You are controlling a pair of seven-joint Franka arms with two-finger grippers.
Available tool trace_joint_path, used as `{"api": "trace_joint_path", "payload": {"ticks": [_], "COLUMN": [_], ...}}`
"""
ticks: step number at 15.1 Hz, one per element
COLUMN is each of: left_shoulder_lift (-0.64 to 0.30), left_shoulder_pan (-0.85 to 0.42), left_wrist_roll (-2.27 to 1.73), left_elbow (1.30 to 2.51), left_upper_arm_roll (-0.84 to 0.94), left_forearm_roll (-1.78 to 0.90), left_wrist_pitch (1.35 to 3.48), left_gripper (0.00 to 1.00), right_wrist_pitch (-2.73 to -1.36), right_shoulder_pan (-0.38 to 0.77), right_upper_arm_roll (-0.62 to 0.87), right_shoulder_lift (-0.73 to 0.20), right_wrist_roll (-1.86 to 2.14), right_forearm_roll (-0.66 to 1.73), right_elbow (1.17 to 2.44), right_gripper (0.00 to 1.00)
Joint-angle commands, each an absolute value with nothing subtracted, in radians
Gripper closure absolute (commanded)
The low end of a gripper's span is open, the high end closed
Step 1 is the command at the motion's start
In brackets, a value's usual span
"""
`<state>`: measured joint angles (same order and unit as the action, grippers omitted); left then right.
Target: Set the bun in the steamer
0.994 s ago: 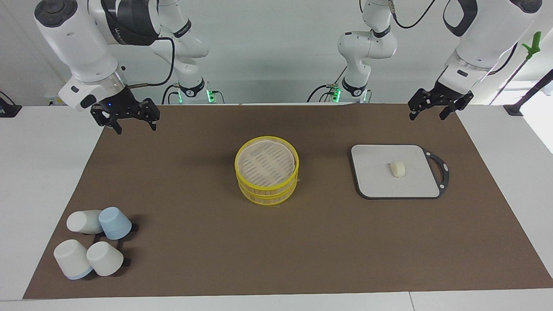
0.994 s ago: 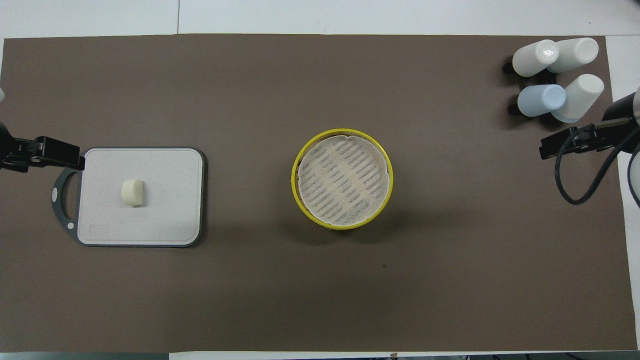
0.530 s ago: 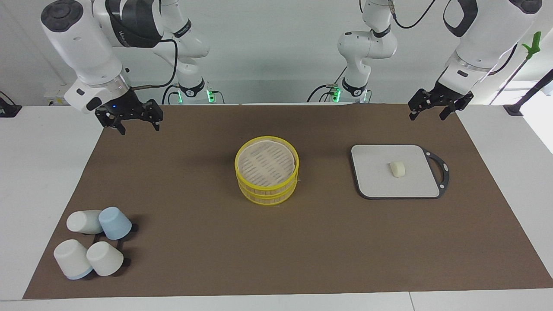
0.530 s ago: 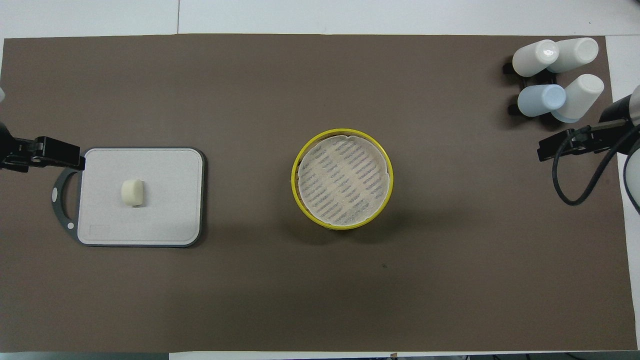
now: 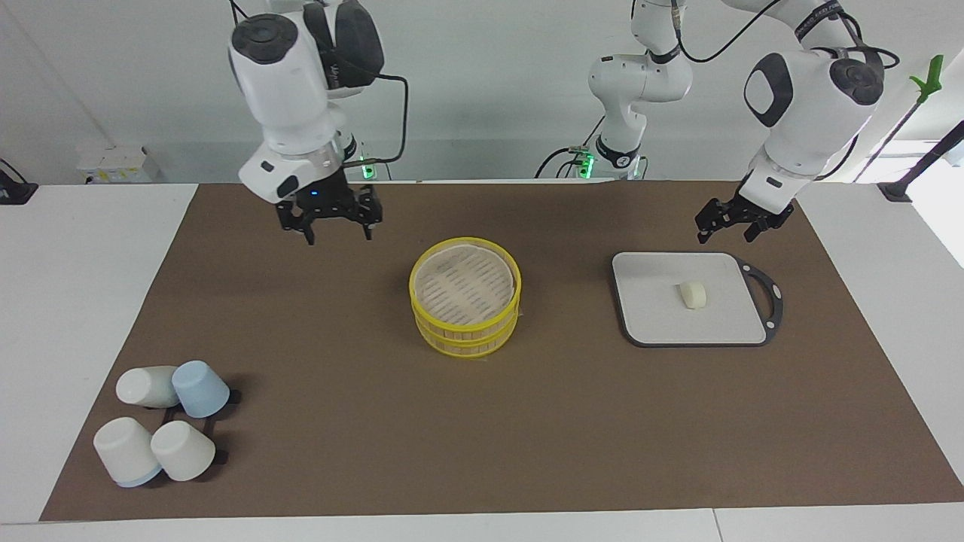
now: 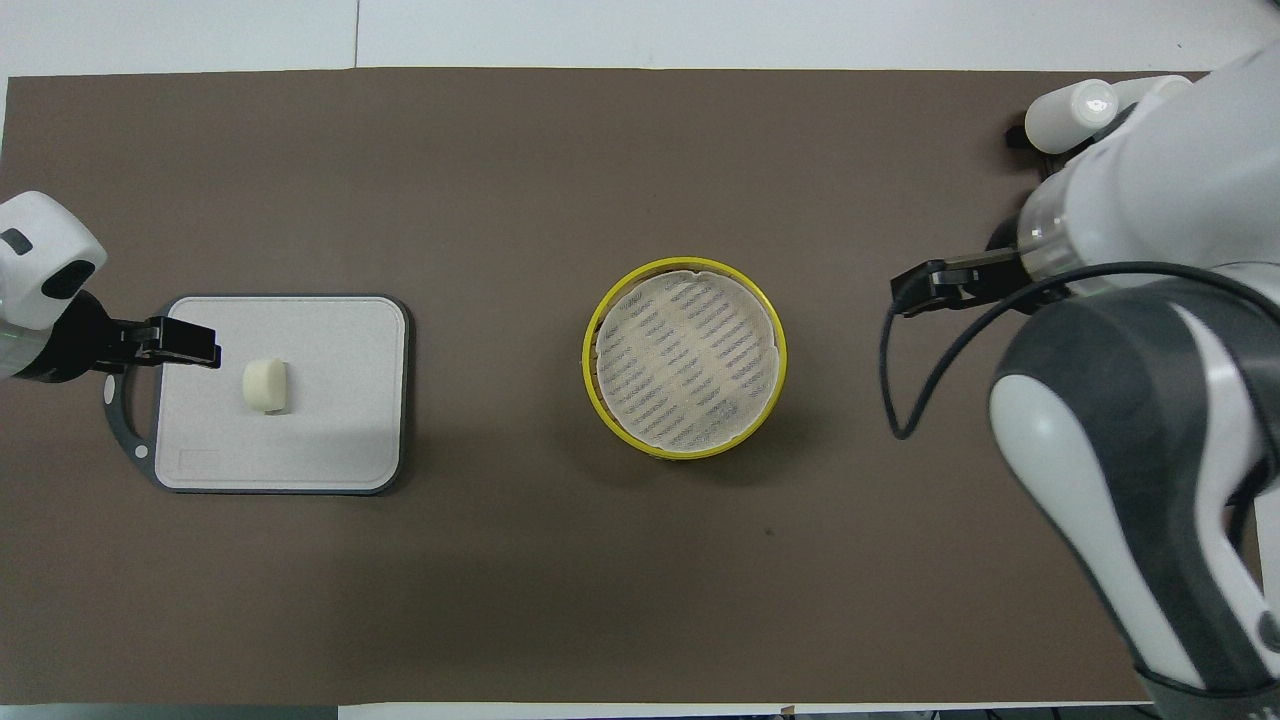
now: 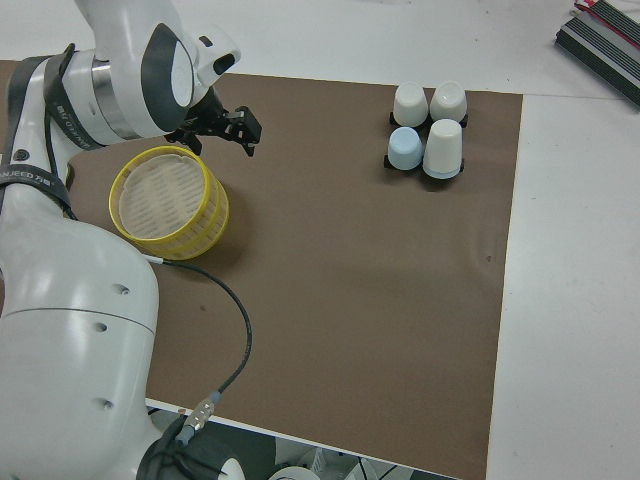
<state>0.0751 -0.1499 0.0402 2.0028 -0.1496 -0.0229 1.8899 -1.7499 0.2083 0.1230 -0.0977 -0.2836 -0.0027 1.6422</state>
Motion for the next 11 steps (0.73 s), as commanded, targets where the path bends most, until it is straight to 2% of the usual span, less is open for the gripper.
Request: {"api": "trace_joint_path", "payload": {"ticks": [1, 4, 7, 11], "left_shoulder_lift": [0.086, 0.046, -0.026, -0.038], "left_shoulder_pan": [-0.133, -0.118, -0.118, -0.123], "left_wrist_roll": [0.071, 0.072, 0.074, 0.068], "left_elbow": [2.138, 2.246, 2.256, 2.358], "left_upper_arm_roll": [-0.147, -0.146, -0.146, -0.144], "left_forearm_roll": [-0.008, -0.008, -0.008, -0.009], "left_wrist_pitch": [2.046, 2.215, 2.298, 2.456], "left_gripper": [0.0, 0.0, 0.0, 0.0], "right_wrist_pitch": [-1.811, -1.865, -1.862, -1.875], "right_shoulder_pan": [0.316, 0.448, 0.52, 0.583], "right_upper_arm_roll": [0.12, 0.117, 0.114, 0.109], "right_shoulder_lift": [-0.17, -0.276, -0.356, -0.487], "right_wrist_roll": [-0.421, -0.564, -0.649, -0.762], "right_forearm_roll": [0.029, 0.023, 0.015, -0.031], "right_elbow": [1.612, 1.553, 1.467, 1.35], "right_gripper": [0.0, 0.01, 0.01, 0.02]}}
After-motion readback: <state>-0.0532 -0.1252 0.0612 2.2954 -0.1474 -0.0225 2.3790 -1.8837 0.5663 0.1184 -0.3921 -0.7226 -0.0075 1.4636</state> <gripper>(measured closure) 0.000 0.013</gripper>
